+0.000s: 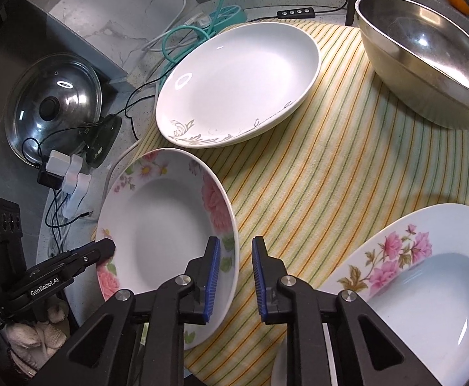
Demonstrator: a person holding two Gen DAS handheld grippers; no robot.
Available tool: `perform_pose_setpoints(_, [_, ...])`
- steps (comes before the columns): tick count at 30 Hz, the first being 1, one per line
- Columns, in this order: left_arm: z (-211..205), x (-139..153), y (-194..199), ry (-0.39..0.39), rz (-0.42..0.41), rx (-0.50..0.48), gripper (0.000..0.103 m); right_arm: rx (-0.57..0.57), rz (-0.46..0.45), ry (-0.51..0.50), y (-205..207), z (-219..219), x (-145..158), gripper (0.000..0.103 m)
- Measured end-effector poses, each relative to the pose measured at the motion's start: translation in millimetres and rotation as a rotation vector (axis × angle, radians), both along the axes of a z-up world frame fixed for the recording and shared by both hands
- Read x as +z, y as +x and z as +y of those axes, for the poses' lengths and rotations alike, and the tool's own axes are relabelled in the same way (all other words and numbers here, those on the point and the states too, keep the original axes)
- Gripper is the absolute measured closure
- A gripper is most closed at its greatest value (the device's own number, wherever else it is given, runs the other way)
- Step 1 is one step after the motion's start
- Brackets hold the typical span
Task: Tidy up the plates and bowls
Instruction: 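Grasp the rim of the rose-patterned plate with the right gripper, then lift the rose-patterned plate and lower it onto the pink-flowered plate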
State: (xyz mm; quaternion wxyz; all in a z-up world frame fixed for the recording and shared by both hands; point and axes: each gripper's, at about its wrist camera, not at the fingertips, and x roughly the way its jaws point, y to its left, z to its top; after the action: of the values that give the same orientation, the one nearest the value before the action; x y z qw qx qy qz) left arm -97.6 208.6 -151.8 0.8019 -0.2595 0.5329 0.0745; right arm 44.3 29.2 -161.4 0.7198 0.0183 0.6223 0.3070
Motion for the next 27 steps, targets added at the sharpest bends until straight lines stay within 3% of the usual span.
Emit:
perform_pose_setpoints(6, [-1, 0, 0, 0.007, -0.001, -0.005, 0.088, 0.008, 0.02, 0.015, 1, 3, -2, 0.091])
perform_pose_setpoints(27, [-15, 15, 9, 0.025, -0.025, -0.039, 0.088, -0.012, -0.003, 0.02, -3, -13, 12, 0.091])
